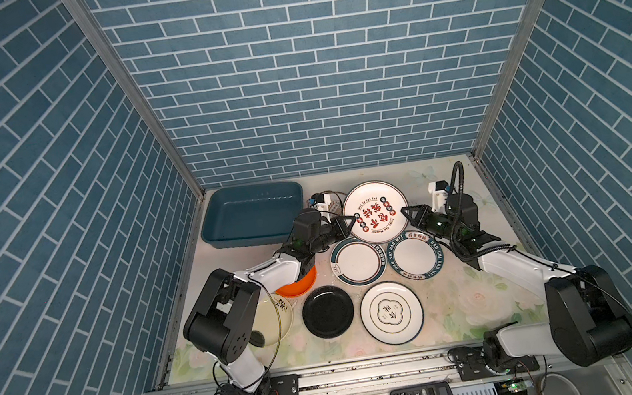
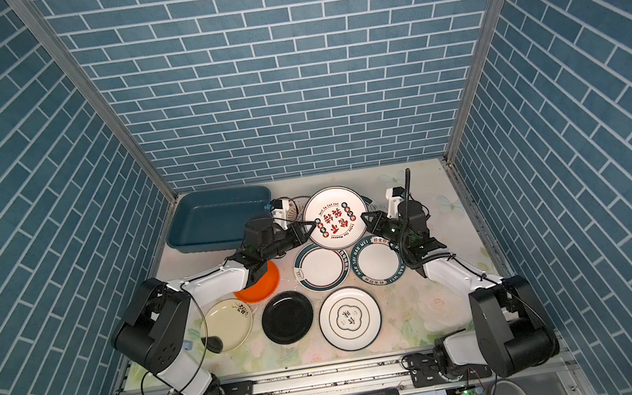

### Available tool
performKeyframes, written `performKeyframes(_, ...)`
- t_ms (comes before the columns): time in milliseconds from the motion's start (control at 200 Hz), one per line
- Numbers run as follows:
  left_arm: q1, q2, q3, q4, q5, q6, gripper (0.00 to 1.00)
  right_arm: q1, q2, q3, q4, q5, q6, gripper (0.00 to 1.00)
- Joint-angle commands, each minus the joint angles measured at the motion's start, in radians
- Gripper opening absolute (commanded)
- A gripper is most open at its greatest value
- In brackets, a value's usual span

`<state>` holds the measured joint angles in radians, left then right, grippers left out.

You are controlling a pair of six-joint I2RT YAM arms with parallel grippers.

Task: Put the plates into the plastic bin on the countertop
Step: 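Carry the plate with the left gripper and lower it into the teal bin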

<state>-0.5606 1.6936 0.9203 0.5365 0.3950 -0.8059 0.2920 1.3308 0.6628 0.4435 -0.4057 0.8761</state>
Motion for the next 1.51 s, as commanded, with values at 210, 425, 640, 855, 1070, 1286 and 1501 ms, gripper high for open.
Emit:
performKeyframes(210, 0.020, -0.001, 0.028, -0.037, -0.017, 0.014, 0.00, 0.013, 0.021, 0.041, 0.069, -0.044, 0.022, 0.53)
performKeyframes(425, 0.062, -0.058, 0.057, -0.137, -0.064, 0.072, 0.00, 0.014, 0.009, 0.037, 0.046, -0.037, 0.004, 0.75)
performKeyframes(640, 0.130, -0.136, 0.089, -0.266, -0.133, 0.132, 0.00, 0.014, -0.019, 0.023, 0.010, -0.018, -0.025, 0.82)
performKeyframes(855, 0.263, -0.248, 0.146, -0.465, -0.279, 0.203, 0.00, 0.014, -0.056, -0.001, -0.033, 0.002, -0.056, 0.84)
performKeyframes(1070, 0.406, -0.270, 0.175, -0.537, -0.393, 0.205, 0.00, 0.013, -0.076, -0.026, -0.031, 0.018, -0.066, 0.84)
performKeyframes(1286, 0.473, -0.207, 0.243, -0.636, -0.489, 0.243, 0.00, 0.015, -0.116, -0.023, -0.118, 0.031, -0.117, 0.83)
performKeyframes(1501, 0.530, -0.141, 0.269, -0.657, -0.537, 0.262, 0.00, 0.014, -0.147, -0.015, -0.187, 0.023, -0.141, 0.83)
